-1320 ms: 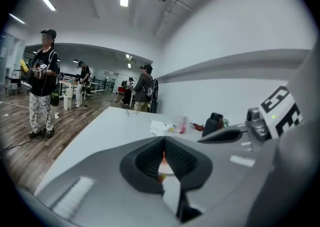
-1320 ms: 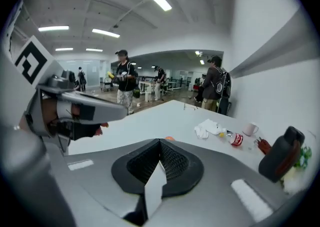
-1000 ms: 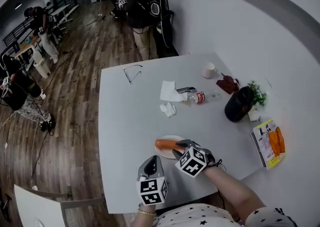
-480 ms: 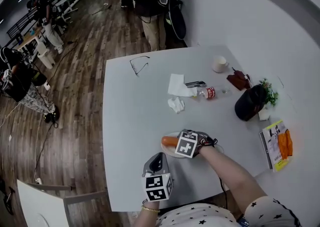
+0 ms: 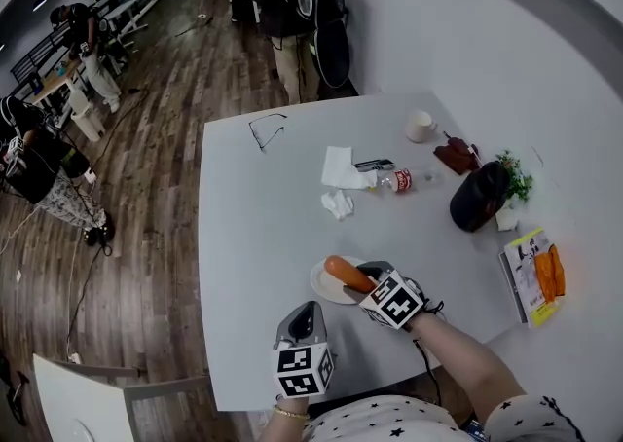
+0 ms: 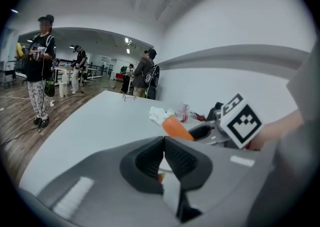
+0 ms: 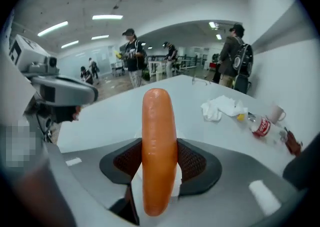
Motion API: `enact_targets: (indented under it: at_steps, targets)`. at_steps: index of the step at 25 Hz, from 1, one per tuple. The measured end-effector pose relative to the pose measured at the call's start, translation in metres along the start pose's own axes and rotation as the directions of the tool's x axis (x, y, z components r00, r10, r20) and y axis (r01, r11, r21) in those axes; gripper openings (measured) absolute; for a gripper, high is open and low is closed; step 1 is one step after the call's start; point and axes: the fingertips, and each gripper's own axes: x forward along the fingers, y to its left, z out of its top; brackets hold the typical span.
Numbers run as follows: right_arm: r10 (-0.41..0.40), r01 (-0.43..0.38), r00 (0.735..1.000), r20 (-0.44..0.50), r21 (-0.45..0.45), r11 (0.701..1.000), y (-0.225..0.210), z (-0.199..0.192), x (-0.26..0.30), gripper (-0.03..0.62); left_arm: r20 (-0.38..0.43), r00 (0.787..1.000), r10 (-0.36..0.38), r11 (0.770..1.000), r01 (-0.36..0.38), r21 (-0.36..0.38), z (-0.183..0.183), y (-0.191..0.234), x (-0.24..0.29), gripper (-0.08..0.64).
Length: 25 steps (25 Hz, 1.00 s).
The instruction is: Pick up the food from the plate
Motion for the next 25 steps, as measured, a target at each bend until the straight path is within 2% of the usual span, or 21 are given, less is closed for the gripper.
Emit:
enact_targets:
  at_steps: [3, 6, 10, 13, 25]
  targets:
    - [-0.039, 0.017, 0.987, 0.156, 0.139, 0.990, 0.016, 0.012, -0.041, 0.210, 0.018, 1.000, -0.006, 1.000, 0.006, -0.005, 0.001, -0.006, -0.014, 0.008]
    - [-0.108, 0.044, 0.956, 0.273, 0.232, 0.972, 0.034, 0.019, -0.075, 0.210, 0.041, 0.999, -0.013, 1.000, 0.013, -0.002, 0.002, -0.013, -0.029, 0.008]
    - [-0.200, 0.083, 0.915, 0.350, 0.321, 0.944, 0.053, 0.017, -0.105, 0.210, 0.063, 0.998, -0.019, 1.000, 0.017, 0.020, 0.001, -0.024, -0.043, 0.008]
    - [-0.222, 0.069, 0.900, 0.375, 0.382, 0.922, 0.066, 0.011, -0.116, 0.211, 0.067, 0.998, -0.022, 0.999, 0.020, 0.033, -0.002, -0.031, -0.053, 0.008]
    - [-0.217, 0.061, 0.882, 0.418, 0.356, 0.933, 0.086, 0.021, -0.135, 0.212, 0.086, 0.996, -0.023, 0.998, 0.017, 0.066, 0.000, -0.043, -0.070, 0.008]
